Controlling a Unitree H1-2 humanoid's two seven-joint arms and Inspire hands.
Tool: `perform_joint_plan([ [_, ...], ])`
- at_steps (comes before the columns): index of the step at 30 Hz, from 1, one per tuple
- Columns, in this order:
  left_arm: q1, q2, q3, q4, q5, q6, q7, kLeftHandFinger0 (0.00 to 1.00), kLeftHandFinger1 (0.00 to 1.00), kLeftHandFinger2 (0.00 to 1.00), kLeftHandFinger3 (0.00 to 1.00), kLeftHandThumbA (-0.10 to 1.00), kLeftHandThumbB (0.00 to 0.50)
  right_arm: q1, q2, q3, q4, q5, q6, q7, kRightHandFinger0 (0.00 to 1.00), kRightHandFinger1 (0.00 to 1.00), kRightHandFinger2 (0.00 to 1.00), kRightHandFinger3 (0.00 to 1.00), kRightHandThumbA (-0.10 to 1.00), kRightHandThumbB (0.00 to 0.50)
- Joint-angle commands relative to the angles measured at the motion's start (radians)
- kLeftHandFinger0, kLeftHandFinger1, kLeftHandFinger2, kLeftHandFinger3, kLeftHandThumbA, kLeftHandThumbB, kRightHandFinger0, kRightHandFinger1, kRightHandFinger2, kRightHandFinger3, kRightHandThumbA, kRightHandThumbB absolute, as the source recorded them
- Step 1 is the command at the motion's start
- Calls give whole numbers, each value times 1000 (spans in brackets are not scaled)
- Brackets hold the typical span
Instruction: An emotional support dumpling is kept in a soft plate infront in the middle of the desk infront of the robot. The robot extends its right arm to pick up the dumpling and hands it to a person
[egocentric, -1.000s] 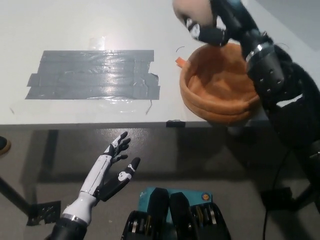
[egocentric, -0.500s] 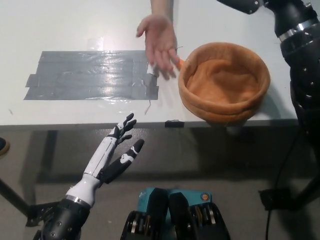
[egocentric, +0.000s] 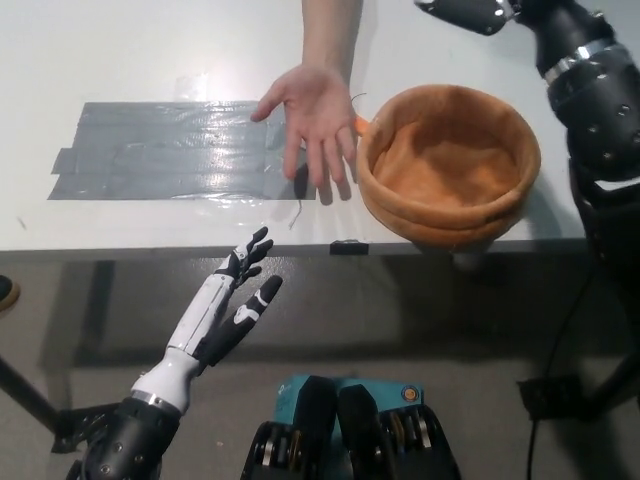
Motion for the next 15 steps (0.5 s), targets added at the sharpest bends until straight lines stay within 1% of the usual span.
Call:
perform_joint_plan([
  [1,-3,5,2,-9,3,-32,-6,961,1000,1000,1000,846,60,-135,17,51,134,-63,-44,-14,155,662,1000,1000,-100,170],
  [2,-2,3,3,-8,1,-33,-5,961,1000,1000,1000,843,67,-157,26,65,191,-72,-49,-20,123,641,999,1000,-100,180],
  [3,-1,2,1,-12,4,-23,-5,962,1000,1000,1000,846,76,-171,33,74,235,-74,-64,-30,85,606,969,975,-100,181],
  [4,0,1,0,-13,7,-22,-4,961,1000,1000,1000,851,84,-191,47,82,295,-74,-72,-42,47,573,940,934,-100,182],
  [5,1,0,-1,-15,15,-24,0,956,1000,1000,1000,867,94,-211,63,92,359,-78,-74,-53,22,542,903,888,-100,170],
  [6,3,0,-3,-17,20,-20,1,956,1000,1000,1000,872,92,-238,82,105,444,-86,-89,-71,1,520,898,892,-100,160],
  [7,3,0,-3,-19,21,-16,0,957,1000,1000,1000,874,92,-255,91,117,492,-96,-104,-86,0,524,915,988,-100,154],
  [8,3,0,-3,-19,21,-14,0,957,1000,1000,1000,876,92,-262,94,122,514,-100,-112,-93,0,525,927,921,-100,154],
  [9,9,-2,-5,-19,19,-20,0,957,1000,1000,1000,879,90,-274,104,141,560,-120,-110,-112,41,557,928,844,-100,151],
  [10,12,-2,-4,-19,16,-28,0,961,1000,1000,1000,877,72,-288,121,152,628,-124,-122,-130,79,504,757,764,-100,150],
  [11,15,-3,-4,-20,14,-28,-2,963,1000,1000,1000,876,71,-294,129,157,665,-124,-131,-140,45,419,670,685,-100,150],
  [12,15,-4,-4,-20,11,-27,-3,964,1000,1000,1000,876,71,-305,136,160,713,-122,-153,-158,9,339,617,569,-100,154],
  [13,17,-4,-4,-22,11,-25,-4,965,1000,1000,1000,875,70,-313,144,161,756,-118,-168,-173,0,284,642,486,-100,164],
  [14,17,-4,-3,-24,8,-22,-6,973,1000,1000,1000,865,70,-328,160,161,824,-111,-182,-189,0,267,679,477,-100,175],
  [15,17,-5,-1,-25,2,-19,-7,978,1000,1000,1000,858,78,-338,171,162,868,-109,-185,-197,0,266,747,566,-100,181],
])
